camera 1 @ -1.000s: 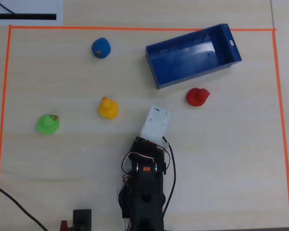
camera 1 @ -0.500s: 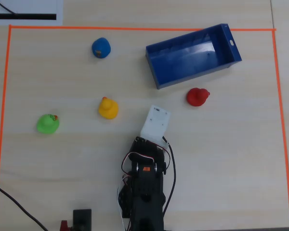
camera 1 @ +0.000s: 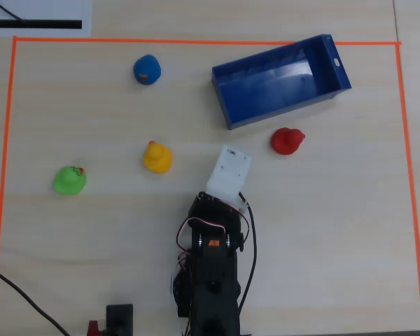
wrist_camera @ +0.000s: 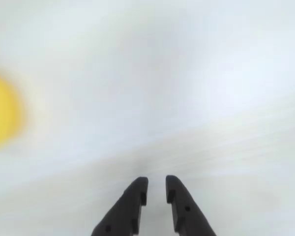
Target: Grasp yellow duck and put it into box.
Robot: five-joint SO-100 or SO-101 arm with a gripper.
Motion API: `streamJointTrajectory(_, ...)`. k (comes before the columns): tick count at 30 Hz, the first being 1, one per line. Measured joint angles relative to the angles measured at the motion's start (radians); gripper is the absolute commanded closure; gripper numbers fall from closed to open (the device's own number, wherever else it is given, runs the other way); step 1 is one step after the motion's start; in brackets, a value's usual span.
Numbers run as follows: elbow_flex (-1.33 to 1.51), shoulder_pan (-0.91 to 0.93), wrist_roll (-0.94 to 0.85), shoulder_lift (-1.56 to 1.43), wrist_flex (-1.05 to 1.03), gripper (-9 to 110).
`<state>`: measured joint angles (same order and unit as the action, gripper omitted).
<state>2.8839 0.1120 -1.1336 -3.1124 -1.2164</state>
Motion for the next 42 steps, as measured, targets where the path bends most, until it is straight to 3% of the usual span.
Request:
streamJointTrajectory(3, -0.25, -0.012, 0.002, 0.19, -0.034, 74)
streamJointTrajectory(10, -0.571, -0.178, 0.025, 0.588, -0.107, 62)
streamJointTrajectory(14, -0.655, -0.301, 0.152, 0.802, -0.029, 45)
streamJointTrajectory(20, -0.68, -0.449, 0.287, 0.999, 0.094, 50)
streamJointTrajectory(29, -0.646, -0.402, 0.249, 1.121, 0.287, 50)
streamJointTrajectory(42, -0.594, -0.307, 0.166, 1.157, 0.342, 52)
